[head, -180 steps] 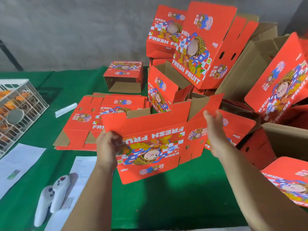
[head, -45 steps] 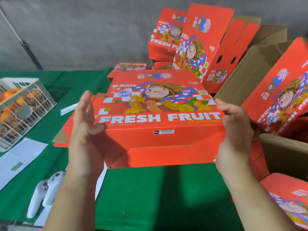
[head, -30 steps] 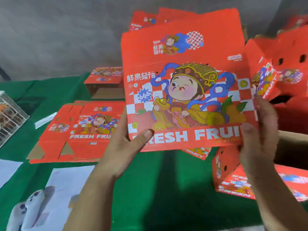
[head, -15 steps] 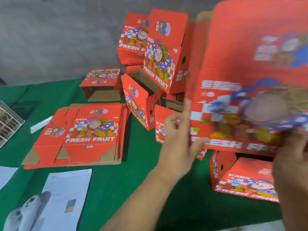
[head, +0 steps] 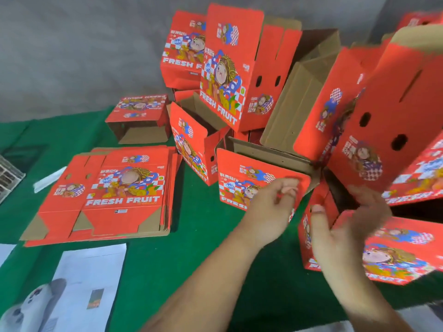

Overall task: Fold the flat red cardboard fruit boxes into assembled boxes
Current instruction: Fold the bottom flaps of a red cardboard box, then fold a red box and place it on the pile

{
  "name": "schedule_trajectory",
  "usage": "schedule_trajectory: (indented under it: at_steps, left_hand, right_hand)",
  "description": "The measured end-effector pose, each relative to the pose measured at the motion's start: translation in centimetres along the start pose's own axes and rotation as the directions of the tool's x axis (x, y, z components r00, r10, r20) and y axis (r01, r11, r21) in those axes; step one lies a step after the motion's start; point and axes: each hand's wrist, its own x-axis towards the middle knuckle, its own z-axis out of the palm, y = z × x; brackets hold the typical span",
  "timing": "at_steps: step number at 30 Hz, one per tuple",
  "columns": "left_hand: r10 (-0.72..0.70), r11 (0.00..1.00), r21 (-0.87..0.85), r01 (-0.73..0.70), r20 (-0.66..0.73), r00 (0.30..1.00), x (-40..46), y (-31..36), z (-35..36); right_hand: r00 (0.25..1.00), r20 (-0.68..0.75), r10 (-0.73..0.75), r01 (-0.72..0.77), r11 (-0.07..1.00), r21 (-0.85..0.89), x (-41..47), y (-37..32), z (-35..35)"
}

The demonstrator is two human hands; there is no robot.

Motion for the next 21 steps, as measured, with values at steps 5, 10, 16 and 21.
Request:
schedule_trajectory:
  at_steps: [5, 10, 16, 21]
  left_hand:
    - [-0.093, 0.996, -0.033, 0.087, -0.257, 0.962, -0.7, -3.3, -3.6]
    - [-0.156, 0.958, 0.171, 0.229, -0.359, 0.92, -1.2, -6.1, -8.9]
    - [-0.258, 0.888, 0.234, 0.395, -0.456, 0.851, -2.9, -10.4, -14.7]
    - [-0.288, 0.843, 0.25, 0.477, -0.54, 0.791, -4.3, -12.8, -18.5]
  right_hand:
    - [0.923, 0.346, -0.167, 0.116, 0.98, 0.163, -3.2, -0.5, 6.2]
    - [0.764, 0.635, -0.117, 0.086, 0.993, 0.081, -4.2, -0.7, 12.4]
    - [0.589, 0.807, -0.043, 0.06, 0.998, 0.01, -5.3, -1.1, 16.6]
    - [0.412, 0.911, -0.007, 0.056, 0.998, -0.018, -7.5, -1.3, 19.8]
